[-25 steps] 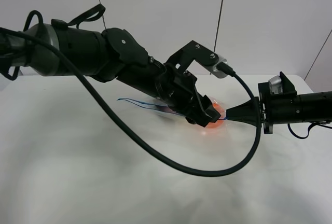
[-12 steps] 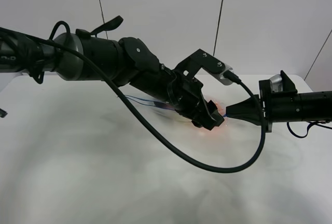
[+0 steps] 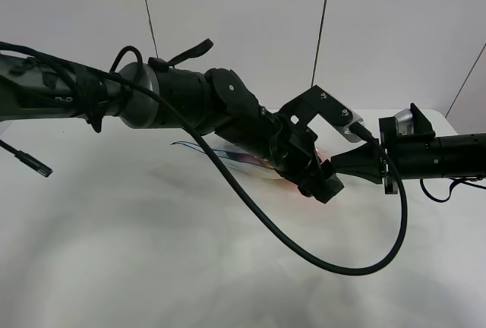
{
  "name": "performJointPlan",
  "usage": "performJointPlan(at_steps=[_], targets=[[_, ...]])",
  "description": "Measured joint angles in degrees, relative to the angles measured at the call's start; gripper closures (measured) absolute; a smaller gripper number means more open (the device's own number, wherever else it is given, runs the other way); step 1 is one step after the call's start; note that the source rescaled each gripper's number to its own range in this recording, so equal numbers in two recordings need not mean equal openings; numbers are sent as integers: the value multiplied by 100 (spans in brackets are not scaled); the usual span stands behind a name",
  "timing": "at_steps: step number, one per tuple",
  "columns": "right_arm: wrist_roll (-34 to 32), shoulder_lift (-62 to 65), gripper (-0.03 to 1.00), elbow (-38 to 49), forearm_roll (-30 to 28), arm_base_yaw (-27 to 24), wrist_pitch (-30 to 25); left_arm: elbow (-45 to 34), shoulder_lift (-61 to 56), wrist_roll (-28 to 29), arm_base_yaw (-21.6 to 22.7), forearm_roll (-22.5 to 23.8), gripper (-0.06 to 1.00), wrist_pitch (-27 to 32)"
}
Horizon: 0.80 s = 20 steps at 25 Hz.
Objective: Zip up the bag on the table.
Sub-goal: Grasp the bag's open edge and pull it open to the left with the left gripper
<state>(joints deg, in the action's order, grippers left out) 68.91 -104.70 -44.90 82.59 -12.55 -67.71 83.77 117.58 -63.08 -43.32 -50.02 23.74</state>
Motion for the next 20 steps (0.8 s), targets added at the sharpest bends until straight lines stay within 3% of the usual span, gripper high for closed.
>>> performJointPlan(at_steps=[8, 13, 20], targets=[[0, 0, 97, 0, 19, 0, -4, 6, 0, 20, 0, 721, 1, -86], [0, 0, 97, 0, 19, 0, -4, 6, 0, 343, 0, 1406, 11, -86], [0, 0, 97, 0, 19, 0, -4, 6, 0, 859, 0, 2135, 13, -86]])
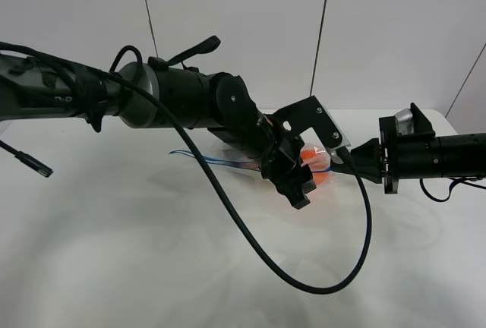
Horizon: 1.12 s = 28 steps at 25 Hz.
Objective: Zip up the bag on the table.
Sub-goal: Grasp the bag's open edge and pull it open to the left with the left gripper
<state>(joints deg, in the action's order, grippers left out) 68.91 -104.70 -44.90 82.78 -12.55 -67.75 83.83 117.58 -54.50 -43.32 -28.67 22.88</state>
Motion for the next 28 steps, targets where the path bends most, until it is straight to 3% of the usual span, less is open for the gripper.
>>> performJointPlan(at_steps=[17, 28], targets=[[0, 0, 97, 0, 19, 0, 0, 206, 0, 597, 0, 102, 13, 0], [0, 0, 97, 0, 19, 0, 0, 260, 0, 638, 0, 224, 18, 131]])
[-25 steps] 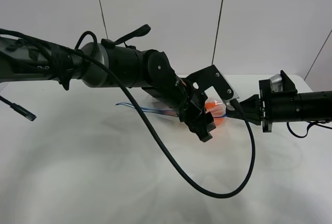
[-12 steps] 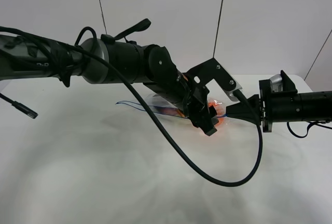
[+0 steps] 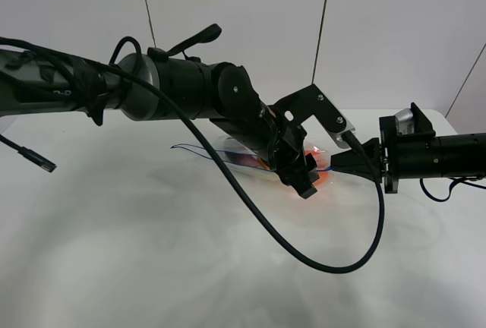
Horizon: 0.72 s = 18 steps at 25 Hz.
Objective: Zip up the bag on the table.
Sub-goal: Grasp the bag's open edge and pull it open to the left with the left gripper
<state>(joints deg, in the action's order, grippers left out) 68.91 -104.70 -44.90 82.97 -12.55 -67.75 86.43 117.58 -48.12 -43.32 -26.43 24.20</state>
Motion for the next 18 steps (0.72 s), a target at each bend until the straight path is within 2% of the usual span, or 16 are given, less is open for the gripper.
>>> performJointPlan(at_steps=[5, 7, 11, 14, 16, 18], targets=[[0, 0, 97, 0, 0, 0, 0, 0, 0, 0, 0, 0, 20, 25], [0, 0, 97, 0, 5, 0, 0, 0, 0, 0, 0, 0, 32, 53], [0, 0, 97, 0, 25, 0, 5, 0, 0, -23, 0, 0, 67, 83], [0, 0, 97, 0, 42, 0, 5, 0, 0, -41, 0, 0, 87, 90], [0, 0, 97, 0, 47, 0, 5, 0, 0, -59, 0, 0, 93, 90], [0, 0, 97, 0, 47, 0, 5, 0, 0, -84, 0, 0, 94, 96]])
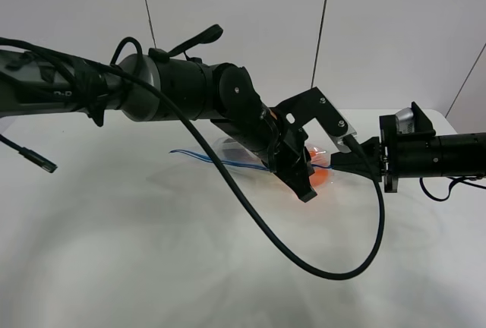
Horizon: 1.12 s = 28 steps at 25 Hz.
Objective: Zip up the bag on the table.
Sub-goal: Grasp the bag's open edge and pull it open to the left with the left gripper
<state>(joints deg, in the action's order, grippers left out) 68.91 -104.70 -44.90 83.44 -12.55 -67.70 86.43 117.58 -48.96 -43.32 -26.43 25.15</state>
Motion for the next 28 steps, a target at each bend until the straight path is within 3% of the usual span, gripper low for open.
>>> performJointPlan(at_steps=[12, 23, 28], targets=[[11, 0, 97, 0, 0, 0, 5, 7, 0, -12, 0, 206, 94, 45], [16, 0, 97, 0, -70, 18, 107, 8, 0, 305, 53, 1114, 94, 325], [21, 0, 97, 0, -43, 18, 127, 19, 0, 402, 331, 1162, 94, 501]])
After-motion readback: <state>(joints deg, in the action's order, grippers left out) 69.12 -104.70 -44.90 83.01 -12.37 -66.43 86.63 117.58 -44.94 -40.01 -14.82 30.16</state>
